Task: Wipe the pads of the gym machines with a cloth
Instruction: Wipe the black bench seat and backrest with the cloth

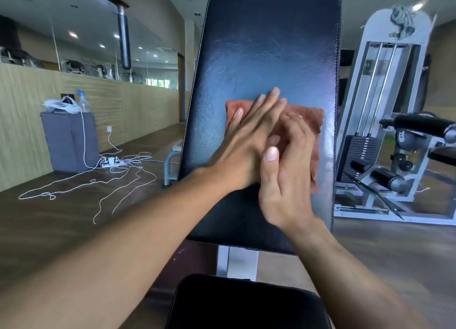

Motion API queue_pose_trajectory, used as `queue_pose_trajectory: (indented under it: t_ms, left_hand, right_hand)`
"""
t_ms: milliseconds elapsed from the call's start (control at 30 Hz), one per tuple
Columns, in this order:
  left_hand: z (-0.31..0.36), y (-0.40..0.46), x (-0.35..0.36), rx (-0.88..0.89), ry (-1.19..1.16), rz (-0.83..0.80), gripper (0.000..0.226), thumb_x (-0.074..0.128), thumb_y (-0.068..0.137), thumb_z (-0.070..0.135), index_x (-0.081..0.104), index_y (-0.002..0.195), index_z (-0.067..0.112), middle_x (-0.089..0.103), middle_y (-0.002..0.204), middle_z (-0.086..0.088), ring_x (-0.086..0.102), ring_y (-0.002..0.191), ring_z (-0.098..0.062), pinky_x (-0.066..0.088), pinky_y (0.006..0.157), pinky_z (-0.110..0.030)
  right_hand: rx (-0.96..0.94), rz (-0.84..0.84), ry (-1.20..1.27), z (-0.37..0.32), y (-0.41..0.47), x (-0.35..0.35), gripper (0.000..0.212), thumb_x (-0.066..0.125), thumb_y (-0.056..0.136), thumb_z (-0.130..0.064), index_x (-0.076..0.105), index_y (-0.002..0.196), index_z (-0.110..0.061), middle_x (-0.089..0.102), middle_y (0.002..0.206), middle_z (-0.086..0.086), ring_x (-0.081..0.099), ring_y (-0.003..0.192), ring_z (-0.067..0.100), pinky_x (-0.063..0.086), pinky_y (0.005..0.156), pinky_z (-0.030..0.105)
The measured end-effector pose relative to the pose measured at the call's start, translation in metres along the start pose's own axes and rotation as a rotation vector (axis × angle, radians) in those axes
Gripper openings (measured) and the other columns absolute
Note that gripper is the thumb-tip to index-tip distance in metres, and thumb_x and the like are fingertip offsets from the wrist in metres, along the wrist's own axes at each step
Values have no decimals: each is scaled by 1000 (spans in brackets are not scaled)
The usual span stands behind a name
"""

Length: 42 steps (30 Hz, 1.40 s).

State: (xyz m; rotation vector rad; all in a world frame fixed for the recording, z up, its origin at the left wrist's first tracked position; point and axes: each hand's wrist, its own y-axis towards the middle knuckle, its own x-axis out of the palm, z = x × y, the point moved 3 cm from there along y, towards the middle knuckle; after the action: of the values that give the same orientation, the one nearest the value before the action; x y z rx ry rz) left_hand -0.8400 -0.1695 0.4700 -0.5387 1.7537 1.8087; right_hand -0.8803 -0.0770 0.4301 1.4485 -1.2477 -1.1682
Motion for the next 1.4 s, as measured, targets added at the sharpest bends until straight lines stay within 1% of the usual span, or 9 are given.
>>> queue_pose_trajectory:
  t_ms: [67,133,233,333,567,833,1133,1333,1400]
  left_hand:
    - [-7,-8,-18,24,-164,187,57,42,101,3,26,155,10,12,166,-2,13,151,-8,13,120,-19]
    - [-15,-18,-23,27,-103,271,55,44,100,0,30,153,6,16,165,-6,17,151,-12,16,120,-19]
    - [-32,-35,-12,-1,107,262,54,41,104,21,27,154,10,12,165,-5,11,153,-20,14,124,-37]
    - [-46,-47,-2,1,402,187,58,30,105,40,22,156,13,12,166,-4,7,153,-22,11,122,-41]
    - [-51,-49,7,32,631,200,61,29,104,40,25,155,8,18,164,-9,17,151,-28,16,119,-42]
    - [-52,-49,9,14,651,230,60,28,104,38,18,157,10,14,165,-7,12,152,-26,13,121,-42]
    - [-53,-51,9,35,651,250,60,28,104,38,20,156,10,16,165,-7,14,152,-26,13,121,-40]
    - [-52,-50,10,13,644,245,60,29,104,38,18,157,11,15,165,-7,13,152,-25,13,121,-41]
    - [-52,-50,9,16,630,239,60,28,104,38,19,157,11,16,165,-7,13,152,-25,13,121,-41]
  right_hand:
    - [41,-99,-207,16,1,4,65,20,104,-49,36,148,-5,30,157,20,23,148,34,20,120,52]
    - [-24,-232,-493,30,-4,5,60,28,102,-50,32,153,-19,19,163,15,11,152,32,12,121,51]
    - [-107,-307,-682,44,-2,-6,59,36,99,-53,28,155,-34,13,165,16,9,152,36,10,120,52]
    - [-111,-311,-777,55,-6,-19,60,34,99,-56,24,156,-40,9,166,15,8,153,37,10,120,54]
    - [-217,-457,-836,72,-107,-40,64,37,96,-57,24,155,-35,5,166,14,17,149,40,22,113,60]
    - [-177,-366,-821,64,-65,-31,64,35,98,-57,25,156,-33,8,165,16,14,151,38,16,118,56]
    - [-673,-610,-860,90,-107,-54,65,37,98,-65,27,155,-36,19,163,12,30,144,31,28,109,50]
    - [-424,-464,-842,89,-93,-58,66,30,99,-62,21,156,-31,9,164,14,15,150,37,13,119,53]
    - [-442,-514,-832,88,-120,-54,67,34,98,-62,22,156,-31,8,165,14,17,149,38,19,116,56]
